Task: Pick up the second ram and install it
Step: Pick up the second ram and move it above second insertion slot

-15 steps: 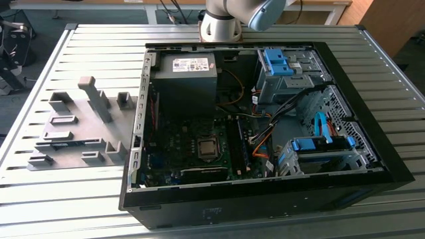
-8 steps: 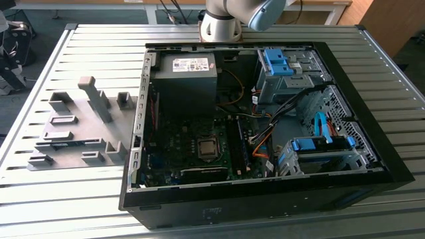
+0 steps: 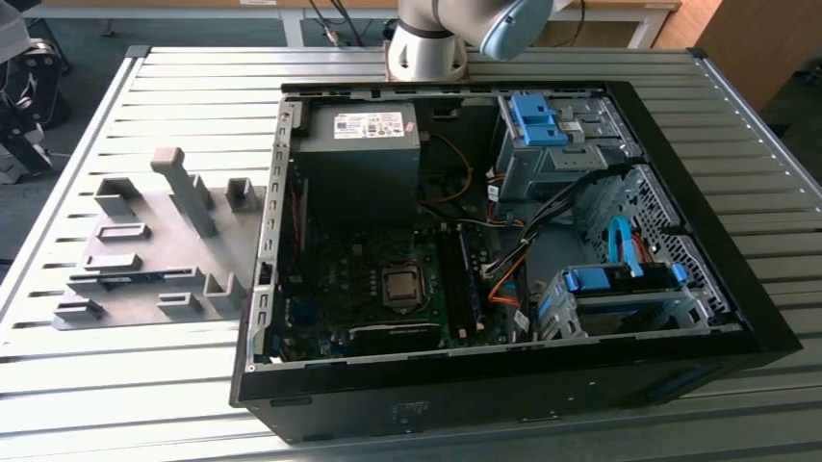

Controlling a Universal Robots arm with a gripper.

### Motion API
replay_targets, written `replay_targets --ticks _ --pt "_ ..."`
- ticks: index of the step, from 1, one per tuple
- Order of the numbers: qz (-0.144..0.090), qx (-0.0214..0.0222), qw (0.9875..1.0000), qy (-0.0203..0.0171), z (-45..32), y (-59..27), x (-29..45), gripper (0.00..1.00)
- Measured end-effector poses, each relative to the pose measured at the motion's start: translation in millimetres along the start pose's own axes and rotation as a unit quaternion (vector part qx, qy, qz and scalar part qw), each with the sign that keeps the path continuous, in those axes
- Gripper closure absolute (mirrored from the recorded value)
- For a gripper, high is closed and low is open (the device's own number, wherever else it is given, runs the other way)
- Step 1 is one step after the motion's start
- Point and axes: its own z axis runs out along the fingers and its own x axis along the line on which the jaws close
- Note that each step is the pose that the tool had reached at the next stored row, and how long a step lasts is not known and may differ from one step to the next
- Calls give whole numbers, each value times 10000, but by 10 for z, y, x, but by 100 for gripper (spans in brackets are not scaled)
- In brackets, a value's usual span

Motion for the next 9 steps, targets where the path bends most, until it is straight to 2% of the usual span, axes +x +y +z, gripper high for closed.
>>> replay_targets --ticks 5,9 --pt "-304 -5 9995 -5 0 0 1 89" --pt "-447 -7 9990 -7 1 1 1 89"
